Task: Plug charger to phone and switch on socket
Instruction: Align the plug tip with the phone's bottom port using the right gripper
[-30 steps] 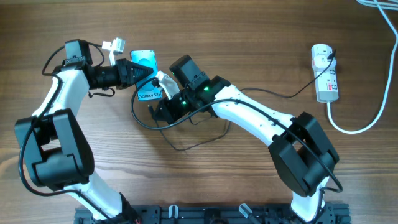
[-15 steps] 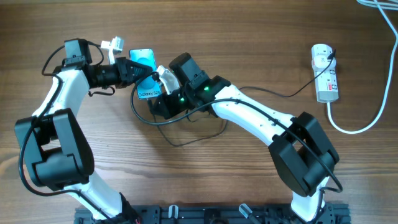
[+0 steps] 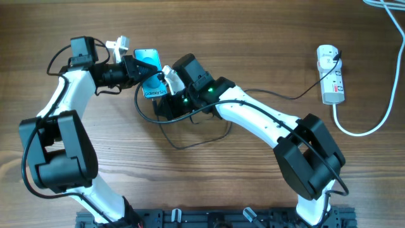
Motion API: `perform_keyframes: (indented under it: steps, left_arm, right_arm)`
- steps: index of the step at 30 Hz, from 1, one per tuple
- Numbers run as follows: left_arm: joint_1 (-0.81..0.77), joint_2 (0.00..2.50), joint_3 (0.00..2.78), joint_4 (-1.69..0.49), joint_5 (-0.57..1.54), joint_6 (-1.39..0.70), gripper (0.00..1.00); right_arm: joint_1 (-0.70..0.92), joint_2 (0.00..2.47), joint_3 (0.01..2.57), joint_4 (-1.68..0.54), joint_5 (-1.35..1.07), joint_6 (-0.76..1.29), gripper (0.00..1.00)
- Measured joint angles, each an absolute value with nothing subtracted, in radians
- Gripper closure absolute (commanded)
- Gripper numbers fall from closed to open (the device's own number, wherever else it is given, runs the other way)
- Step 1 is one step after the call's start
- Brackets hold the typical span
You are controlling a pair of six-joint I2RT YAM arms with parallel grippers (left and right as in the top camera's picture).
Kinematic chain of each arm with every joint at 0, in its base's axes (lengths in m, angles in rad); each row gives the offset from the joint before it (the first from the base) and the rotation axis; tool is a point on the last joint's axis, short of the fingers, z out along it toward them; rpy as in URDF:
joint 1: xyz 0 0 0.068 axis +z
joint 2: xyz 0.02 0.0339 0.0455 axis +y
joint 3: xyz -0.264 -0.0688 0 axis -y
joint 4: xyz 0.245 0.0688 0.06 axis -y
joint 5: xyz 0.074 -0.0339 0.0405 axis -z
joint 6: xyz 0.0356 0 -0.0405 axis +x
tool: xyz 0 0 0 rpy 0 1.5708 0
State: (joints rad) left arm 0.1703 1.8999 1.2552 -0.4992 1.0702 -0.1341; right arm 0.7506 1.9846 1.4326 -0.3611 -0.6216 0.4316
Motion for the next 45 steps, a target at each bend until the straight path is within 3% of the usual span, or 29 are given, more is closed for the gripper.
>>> perform_keyframes:
  steps: [45]
  left_arm:
    - [0.143, 1.900, 1.255, -0.481, 1.054, -0.213, 0.96]
  right_arm:
    - [0.718, 1.985, 1.429, -0.384, -0.628, 0.445, 0.96]
